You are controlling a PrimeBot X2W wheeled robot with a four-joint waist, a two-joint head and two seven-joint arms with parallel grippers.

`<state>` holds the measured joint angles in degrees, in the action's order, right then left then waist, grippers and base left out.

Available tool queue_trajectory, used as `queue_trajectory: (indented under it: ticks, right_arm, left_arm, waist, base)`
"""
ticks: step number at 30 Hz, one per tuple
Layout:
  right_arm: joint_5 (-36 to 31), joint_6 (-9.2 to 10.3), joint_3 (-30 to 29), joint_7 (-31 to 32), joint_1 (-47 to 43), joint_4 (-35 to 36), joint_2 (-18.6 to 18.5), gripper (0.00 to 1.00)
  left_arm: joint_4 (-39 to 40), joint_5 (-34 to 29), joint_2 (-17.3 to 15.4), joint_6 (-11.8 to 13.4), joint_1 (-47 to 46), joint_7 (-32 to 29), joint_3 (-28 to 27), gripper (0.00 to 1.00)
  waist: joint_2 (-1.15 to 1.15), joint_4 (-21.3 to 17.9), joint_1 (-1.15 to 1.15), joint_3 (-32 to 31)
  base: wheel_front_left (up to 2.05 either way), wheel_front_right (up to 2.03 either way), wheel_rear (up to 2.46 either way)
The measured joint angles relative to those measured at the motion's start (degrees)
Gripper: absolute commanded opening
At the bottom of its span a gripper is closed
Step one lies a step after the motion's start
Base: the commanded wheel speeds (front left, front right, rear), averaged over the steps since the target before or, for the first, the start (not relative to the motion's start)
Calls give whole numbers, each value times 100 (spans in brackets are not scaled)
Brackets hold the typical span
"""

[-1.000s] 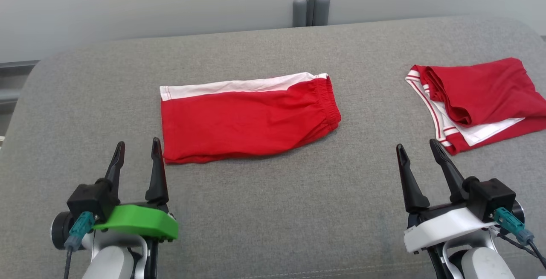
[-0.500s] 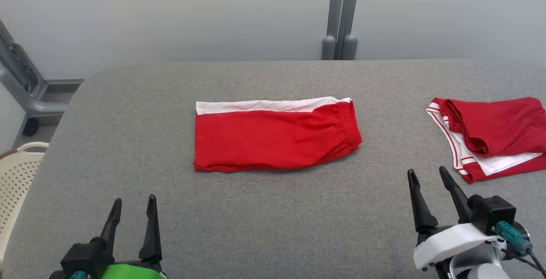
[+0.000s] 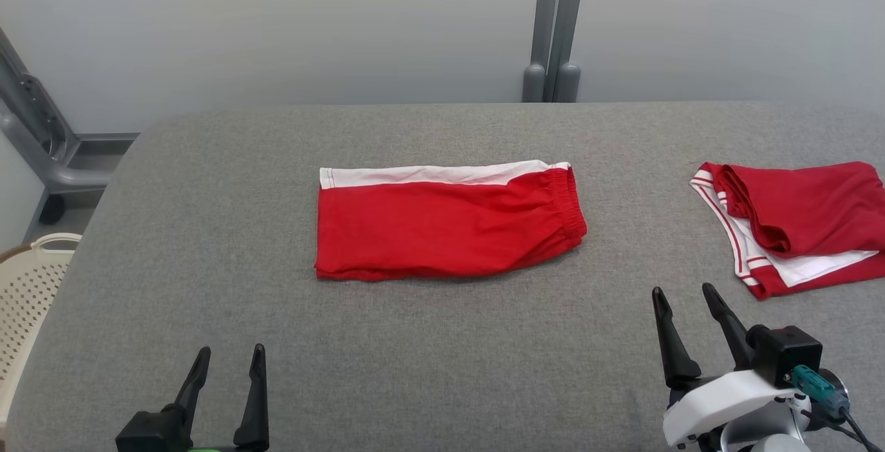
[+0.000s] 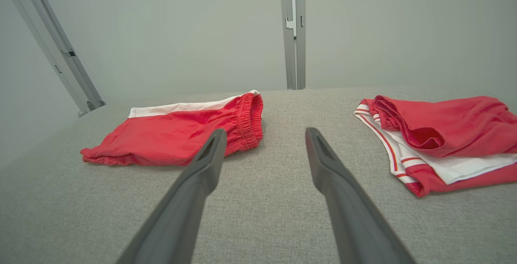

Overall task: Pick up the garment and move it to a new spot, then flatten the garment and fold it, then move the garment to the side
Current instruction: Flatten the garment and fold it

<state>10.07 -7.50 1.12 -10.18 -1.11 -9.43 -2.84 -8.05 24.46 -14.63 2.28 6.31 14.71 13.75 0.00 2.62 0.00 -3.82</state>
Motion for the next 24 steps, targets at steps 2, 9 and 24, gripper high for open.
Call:
queue_trajectory:
  ticks: [2,9,24]
  right_arm:
    - [-2,1,3,-4,2,-2,0,100]
    - [-30,0,11,-19,21,14,-1,100]
    - [682,2,35,1815,1105,-177,-9,100]
  left_arm:
    - [-13,-20,-4,0,-1,0,23,100]
    - [-40,-10,12,27,-20,0,20,100]
    - [-32,29,25,75,-115,0,73,100]
  waist:
    - [0,-7,0,17]
    - [0,-35,0,69]
    - [0,-88,0,214]
  base:
    - [0,0,0]
    - [0,0,0]
    - [0,0,0]
